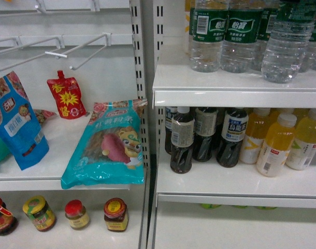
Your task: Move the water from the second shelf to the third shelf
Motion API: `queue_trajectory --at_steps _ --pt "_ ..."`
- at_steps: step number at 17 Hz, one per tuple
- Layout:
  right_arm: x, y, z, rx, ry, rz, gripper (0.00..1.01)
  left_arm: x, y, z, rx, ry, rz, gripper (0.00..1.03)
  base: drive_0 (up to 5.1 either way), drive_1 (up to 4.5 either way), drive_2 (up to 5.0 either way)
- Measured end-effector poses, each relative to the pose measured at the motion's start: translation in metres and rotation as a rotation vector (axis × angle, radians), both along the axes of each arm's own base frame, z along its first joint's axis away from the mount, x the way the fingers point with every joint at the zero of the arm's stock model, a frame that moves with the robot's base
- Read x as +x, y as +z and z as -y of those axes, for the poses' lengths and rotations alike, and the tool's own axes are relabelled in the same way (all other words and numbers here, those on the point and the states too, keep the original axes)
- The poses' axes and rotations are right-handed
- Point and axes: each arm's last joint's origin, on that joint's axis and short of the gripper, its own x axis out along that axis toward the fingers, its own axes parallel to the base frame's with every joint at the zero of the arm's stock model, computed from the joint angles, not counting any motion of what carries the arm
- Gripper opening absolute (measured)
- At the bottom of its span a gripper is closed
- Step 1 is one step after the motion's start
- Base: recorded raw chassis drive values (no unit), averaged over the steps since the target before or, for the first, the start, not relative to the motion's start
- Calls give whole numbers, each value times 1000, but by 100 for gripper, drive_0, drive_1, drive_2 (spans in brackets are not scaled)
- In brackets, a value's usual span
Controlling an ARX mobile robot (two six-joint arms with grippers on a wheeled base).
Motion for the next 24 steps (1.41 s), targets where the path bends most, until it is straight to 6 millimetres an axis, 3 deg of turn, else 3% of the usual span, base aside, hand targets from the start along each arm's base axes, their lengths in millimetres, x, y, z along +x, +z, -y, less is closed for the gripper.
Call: queue_trajectory --at_steps 5,6,10,11,14,17,20,22,24 --pt "1 -1 -2 -5 -6 0 42 0 0 0 0 0 0 98 0 0 0" --pt "1 -1 -2 -7 -5 0 46 0 0 0 0 0 0 98 0 0 0" --pt "5 7 0 -2 -5 44 94 0 0 0 0 0 0 98 0 0 0" --pt "5 8 1 -1 -5 45 100 0 0 0 0 0 0 98 0 0 0" --pt "5 8 0 -1 -5 47 98 0 0 0 0 0 0 98 0 0 0" --pt "-9 7 2 -1 -4 44 98 0 0 0 0 0 0 98 0 0 0" --pt "-35 9 2 -47 2 53 98 0 0 0 0 0 0 98 0 0 0" --pt "-57 -2 2 -101 13 62 98 0 0 0 0 0 0 98 0 0 0" --pt "-87 7 4 -124 36 117 98 0 0 0 0 0 0 98 0 0 0"
